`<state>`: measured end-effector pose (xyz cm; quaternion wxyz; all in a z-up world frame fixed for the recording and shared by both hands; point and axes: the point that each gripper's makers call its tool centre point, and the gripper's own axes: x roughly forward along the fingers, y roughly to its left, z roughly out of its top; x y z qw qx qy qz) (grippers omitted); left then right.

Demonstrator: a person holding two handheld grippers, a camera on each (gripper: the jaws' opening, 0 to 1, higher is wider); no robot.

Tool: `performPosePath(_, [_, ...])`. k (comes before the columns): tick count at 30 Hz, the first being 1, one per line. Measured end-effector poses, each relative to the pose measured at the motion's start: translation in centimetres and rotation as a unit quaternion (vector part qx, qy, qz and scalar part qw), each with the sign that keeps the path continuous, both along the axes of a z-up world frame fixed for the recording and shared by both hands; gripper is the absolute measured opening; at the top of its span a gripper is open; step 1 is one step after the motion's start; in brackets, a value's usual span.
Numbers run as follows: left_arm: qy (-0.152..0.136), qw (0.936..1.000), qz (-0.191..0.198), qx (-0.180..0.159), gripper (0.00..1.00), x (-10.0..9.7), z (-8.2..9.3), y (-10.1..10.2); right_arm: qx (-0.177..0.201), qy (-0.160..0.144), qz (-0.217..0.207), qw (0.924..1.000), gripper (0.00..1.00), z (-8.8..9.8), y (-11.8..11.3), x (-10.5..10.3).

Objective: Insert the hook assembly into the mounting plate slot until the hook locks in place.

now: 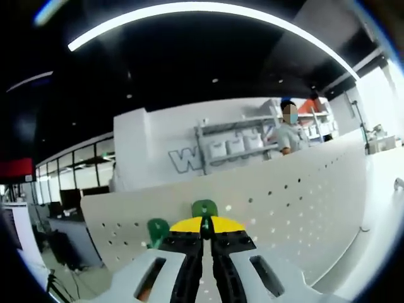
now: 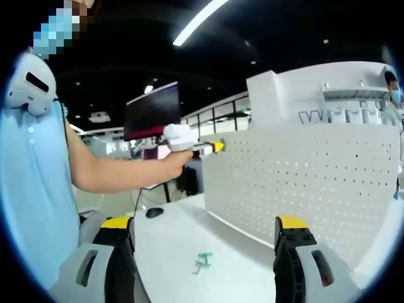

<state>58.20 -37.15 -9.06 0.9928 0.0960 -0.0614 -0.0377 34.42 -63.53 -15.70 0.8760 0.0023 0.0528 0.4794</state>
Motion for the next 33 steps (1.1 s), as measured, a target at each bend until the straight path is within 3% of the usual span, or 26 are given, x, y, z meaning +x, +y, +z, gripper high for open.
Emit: performPosePath(33, [0.005, 0.9998, 0.003, 0.018, 0.03, 0.37, -0.67, -0.01, -0.001, 0.002, -0.001, 1.0, 0.92, -0.33, -0.21, 0.17])
